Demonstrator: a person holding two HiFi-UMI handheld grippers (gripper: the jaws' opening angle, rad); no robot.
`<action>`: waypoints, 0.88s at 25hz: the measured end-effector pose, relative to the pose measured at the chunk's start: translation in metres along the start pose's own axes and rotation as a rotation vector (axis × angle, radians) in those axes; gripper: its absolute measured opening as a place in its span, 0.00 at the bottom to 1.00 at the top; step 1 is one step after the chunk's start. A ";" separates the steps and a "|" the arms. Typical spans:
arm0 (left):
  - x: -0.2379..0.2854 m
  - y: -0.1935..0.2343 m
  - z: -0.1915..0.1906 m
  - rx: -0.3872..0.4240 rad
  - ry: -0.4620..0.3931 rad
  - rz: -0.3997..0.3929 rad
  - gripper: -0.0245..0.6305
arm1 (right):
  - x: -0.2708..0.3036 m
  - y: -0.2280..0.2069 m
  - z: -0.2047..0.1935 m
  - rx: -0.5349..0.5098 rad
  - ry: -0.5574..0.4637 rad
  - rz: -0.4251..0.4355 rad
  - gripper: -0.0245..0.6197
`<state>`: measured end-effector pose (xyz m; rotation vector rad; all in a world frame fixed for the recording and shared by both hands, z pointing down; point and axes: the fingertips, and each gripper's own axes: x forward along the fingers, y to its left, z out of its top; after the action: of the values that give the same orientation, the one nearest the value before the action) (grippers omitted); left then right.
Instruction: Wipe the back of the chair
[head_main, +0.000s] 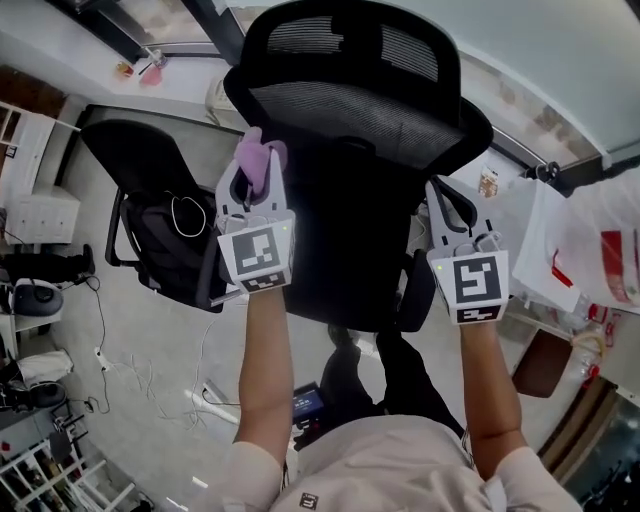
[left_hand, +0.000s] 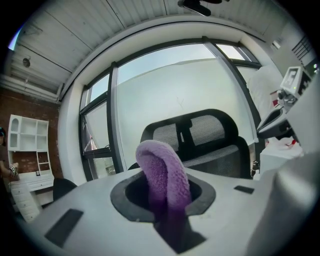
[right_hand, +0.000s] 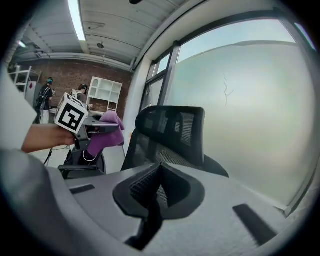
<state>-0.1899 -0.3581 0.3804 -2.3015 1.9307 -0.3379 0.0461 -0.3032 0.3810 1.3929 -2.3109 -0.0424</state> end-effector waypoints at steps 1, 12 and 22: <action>0.009 0.000 -0.008 0.002 0.005 0.009 0.18 | 0.005 -0.002 -0.005 -0.002 0.001 0.003 0.03; 0.098 0.001 -0.072 0.015 0.077 0.057 0.18 | 0.040 -0.008 -0.079 0.011 0.097 0.042 0.03; 0.147 -0.094 -0.084 0.014 0.094 -0.086 0.17 | 0.036 -0.052 -0.109 0.063 0.124 -0.012 0.03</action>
<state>-0.0964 -0.4809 0.4970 -2.4053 1.8679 -0.4742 0.1166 -0.3381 0.4798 1.3993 -2.2196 0.1113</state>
